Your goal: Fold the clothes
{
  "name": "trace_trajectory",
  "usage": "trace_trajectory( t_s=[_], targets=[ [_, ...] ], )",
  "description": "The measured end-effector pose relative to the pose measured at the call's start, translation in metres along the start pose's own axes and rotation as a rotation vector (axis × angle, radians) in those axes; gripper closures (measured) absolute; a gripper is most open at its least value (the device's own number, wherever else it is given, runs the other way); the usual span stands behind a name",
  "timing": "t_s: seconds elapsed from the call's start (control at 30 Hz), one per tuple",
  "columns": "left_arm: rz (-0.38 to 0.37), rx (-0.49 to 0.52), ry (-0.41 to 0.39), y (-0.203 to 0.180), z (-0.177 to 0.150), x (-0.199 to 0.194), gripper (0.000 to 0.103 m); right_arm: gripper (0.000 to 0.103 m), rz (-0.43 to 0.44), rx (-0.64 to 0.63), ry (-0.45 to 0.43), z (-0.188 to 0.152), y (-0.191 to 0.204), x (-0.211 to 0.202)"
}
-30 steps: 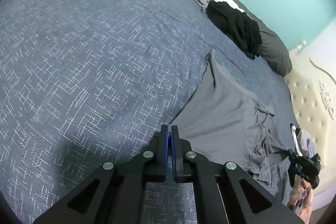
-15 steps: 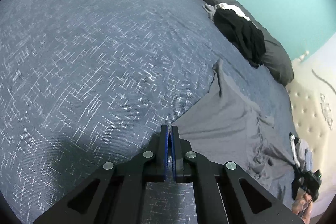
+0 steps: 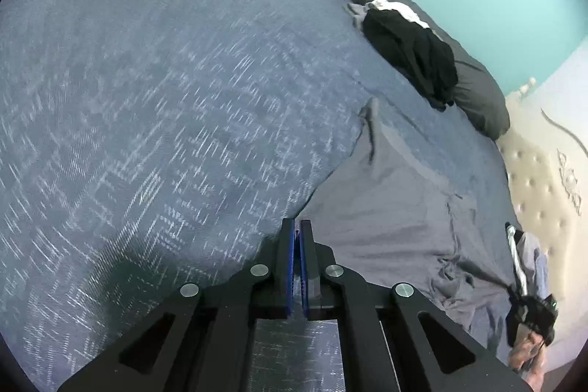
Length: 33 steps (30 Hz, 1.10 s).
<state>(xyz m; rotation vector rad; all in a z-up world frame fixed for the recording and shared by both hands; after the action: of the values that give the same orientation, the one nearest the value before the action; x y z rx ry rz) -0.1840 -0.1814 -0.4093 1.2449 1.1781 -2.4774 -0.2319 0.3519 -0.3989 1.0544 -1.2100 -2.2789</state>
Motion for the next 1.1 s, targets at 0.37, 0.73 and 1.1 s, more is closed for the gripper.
trace_trajectory(
  t_s=[0.37,0.73,1.1],
  targets=[
    [0.015,0.003,0.001,0.0,-0.008,0.001,0.1,0.101,-0.102,-0.017,0.063,-0.008,-0.03,0.024],
    [0.026,0.011,-0.048,-0.001,-0.012,-0.02,0.056,0.061,-0.222,-0.096,0.106,-0.016,-0.022,0.005],
    [-0.101,0.208,0.141,-0.093,-0.099,0.008,0.055,0.056,-0.004,-0.237,0.228,-0.08,0.055,0.027]
  ],
)
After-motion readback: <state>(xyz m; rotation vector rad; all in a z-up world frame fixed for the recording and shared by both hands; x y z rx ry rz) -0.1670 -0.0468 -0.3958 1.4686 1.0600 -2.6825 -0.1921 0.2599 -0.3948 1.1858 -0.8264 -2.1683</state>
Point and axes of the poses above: each gripper's, at about its wrist camera, not at the fingertips, and x roughly the way its jaws point, y to its left, z to its top, the point moved 9 cm from there along x, roughly the way its jaws point, and after that the axes turned 14 degrees about -x, right-handed, at the moved point
